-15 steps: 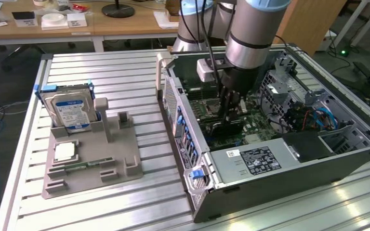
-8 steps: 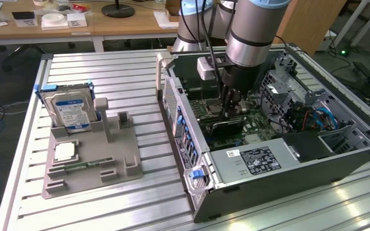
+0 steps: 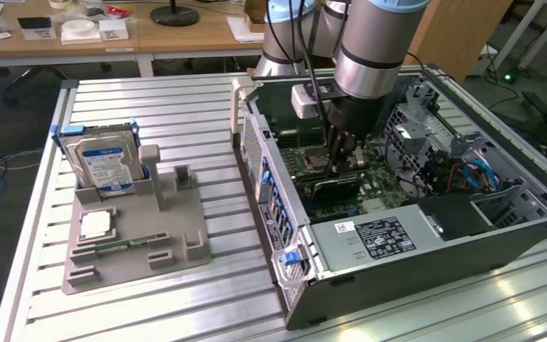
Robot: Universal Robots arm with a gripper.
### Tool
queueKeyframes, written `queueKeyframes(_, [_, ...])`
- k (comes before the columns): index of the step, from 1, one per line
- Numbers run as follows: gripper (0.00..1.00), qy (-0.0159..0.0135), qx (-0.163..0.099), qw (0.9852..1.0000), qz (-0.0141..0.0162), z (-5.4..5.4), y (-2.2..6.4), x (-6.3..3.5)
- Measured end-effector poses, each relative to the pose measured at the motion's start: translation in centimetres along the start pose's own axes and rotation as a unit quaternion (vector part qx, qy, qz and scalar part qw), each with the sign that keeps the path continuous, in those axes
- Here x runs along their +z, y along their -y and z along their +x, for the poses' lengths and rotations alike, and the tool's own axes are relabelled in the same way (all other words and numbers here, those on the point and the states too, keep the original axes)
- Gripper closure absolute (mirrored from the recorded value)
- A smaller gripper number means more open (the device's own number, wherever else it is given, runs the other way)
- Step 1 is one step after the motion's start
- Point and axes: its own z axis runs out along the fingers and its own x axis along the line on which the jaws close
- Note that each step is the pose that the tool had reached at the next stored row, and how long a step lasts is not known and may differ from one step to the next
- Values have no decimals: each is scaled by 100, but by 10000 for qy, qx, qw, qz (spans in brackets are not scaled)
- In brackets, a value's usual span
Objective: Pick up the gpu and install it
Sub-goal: 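Insert the gpu into the slot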
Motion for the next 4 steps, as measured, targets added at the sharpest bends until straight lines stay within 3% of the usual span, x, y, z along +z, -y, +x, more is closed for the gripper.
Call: queueKeyframes(4, [89, 0, 0, 10000, 0, 0, 0, 0])
